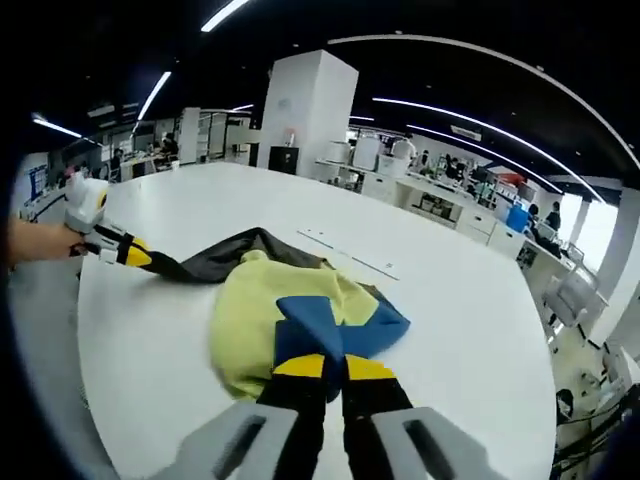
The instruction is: Fold the garment on the visible template until the final outline fits inside the template.
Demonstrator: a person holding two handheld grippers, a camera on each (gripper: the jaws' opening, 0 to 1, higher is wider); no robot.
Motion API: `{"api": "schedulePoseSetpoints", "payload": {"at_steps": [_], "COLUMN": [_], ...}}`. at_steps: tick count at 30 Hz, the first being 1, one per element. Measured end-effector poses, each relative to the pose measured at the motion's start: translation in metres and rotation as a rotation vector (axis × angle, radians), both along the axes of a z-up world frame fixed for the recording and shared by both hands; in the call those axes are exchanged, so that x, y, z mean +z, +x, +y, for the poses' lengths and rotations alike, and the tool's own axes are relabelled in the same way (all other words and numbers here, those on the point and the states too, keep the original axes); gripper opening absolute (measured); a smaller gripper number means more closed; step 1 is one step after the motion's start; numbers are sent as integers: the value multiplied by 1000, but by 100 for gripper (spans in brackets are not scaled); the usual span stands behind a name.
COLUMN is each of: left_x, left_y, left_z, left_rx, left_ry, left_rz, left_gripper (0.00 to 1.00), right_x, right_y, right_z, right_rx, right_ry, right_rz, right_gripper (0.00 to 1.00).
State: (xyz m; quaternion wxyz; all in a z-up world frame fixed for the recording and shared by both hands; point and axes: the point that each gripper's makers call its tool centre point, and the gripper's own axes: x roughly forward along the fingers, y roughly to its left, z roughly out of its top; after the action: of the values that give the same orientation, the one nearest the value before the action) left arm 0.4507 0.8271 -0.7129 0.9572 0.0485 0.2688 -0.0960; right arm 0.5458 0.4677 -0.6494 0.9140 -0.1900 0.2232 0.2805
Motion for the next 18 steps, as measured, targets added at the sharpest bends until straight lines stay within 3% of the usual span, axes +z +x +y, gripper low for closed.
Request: {"api": "schedulePoseSetpoints", "payload": {"at_steps": [9,18], "left_x": [-3,-10], "left_y": [-3,-3], "left_z": [44,77], "left_rx": [117,193], "left_ry": [17,59], "left_rz": [8,17], "left_gripper": [1,1], "right_x": [-8,-30], "right_y": [31,42], "right_z": [-76,-132], "right_rx": [-205,-384], "right_ry": [-36,18], "right_rz": [-5,32], "right_gripper": [0,0]}}
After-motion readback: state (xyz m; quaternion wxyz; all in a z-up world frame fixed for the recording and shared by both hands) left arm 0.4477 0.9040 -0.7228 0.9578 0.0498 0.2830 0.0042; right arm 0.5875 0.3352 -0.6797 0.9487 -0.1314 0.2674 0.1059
